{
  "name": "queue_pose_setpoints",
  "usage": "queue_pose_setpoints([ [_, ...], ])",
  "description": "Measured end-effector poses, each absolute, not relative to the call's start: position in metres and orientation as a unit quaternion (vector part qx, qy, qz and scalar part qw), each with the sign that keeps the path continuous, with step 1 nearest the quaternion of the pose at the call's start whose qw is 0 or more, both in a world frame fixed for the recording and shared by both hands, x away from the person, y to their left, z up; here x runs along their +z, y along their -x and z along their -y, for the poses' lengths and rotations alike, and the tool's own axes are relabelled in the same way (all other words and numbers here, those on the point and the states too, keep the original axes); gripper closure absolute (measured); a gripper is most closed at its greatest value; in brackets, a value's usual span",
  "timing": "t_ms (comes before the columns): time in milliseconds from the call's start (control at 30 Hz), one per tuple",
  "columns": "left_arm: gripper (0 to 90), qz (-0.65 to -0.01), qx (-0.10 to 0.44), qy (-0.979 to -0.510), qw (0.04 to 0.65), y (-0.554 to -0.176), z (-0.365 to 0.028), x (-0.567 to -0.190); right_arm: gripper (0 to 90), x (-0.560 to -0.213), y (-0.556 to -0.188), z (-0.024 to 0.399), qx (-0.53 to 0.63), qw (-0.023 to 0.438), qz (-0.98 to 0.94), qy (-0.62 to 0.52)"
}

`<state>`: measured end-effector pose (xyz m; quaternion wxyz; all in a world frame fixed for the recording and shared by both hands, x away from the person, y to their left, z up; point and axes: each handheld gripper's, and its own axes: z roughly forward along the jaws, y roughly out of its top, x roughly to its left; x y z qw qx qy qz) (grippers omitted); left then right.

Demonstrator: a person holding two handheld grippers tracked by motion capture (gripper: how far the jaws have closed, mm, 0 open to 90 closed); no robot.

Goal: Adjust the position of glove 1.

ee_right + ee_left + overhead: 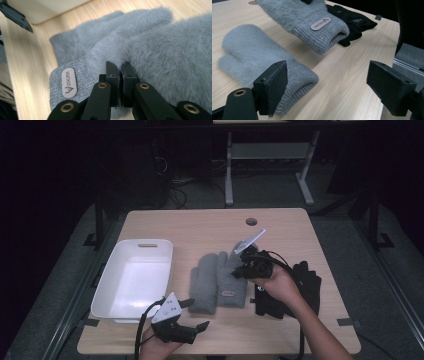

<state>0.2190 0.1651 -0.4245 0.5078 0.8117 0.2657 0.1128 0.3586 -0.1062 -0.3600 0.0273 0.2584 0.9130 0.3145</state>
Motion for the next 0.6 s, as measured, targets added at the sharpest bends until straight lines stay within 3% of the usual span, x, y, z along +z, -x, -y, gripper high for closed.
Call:
queue_pose_setpoints([
  [600, 16.8, -0.274, 0.132, -0.801, 0.516, -0.216, -0.173, -0.418, 87.0, -0.359, -0.371, 0.047, 0.321, -0.008, -0.917, -0.236],
])
